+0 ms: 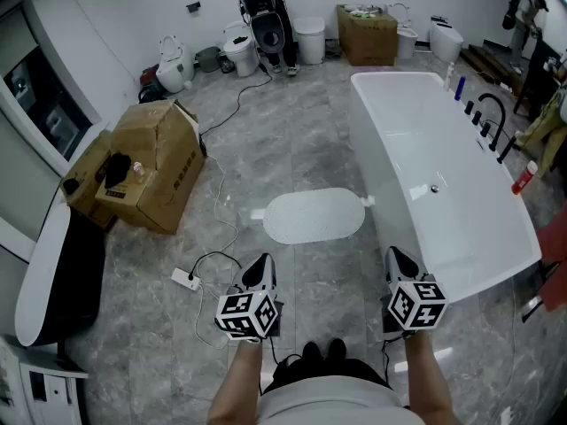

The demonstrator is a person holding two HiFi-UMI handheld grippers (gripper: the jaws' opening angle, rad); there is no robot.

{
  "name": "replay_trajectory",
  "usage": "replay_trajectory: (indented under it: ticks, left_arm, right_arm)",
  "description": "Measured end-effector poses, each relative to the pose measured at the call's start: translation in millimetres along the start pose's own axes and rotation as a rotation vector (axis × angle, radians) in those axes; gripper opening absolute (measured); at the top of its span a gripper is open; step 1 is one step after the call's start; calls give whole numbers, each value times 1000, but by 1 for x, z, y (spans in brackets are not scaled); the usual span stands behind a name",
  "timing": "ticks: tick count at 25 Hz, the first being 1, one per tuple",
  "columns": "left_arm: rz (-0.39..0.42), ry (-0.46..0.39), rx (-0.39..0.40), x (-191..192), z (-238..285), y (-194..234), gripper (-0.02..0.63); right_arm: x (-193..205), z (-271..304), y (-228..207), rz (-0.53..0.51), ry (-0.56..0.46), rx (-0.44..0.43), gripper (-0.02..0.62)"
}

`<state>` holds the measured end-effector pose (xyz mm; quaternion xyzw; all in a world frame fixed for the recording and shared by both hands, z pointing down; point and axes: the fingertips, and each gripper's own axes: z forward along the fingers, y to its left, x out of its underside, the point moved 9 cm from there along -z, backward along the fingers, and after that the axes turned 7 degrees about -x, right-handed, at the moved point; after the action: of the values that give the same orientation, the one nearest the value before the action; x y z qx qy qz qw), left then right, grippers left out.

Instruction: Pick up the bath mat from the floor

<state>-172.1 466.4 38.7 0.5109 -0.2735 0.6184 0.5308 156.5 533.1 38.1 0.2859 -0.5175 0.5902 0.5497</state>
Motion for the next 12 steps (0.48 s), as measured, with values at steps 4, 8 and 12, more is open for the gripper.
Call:
replay_trajectory:
  ticks: [4, 8, 12]
  left_arm:
    - [-14, -7, -12, 8, -4, -9, -8]
    - [-4, -1, -26, 12, -6, -14, -8]
    - [-8, 10, -40, 16, -6, -18, 2]
  right_arm:
    - [5, -4, -8, 1, 9, -15, 0]
    - [7, -7, -11, 5, -9, -29, 2]
    - [7, -7, -14, -1, -17, -23, 2]
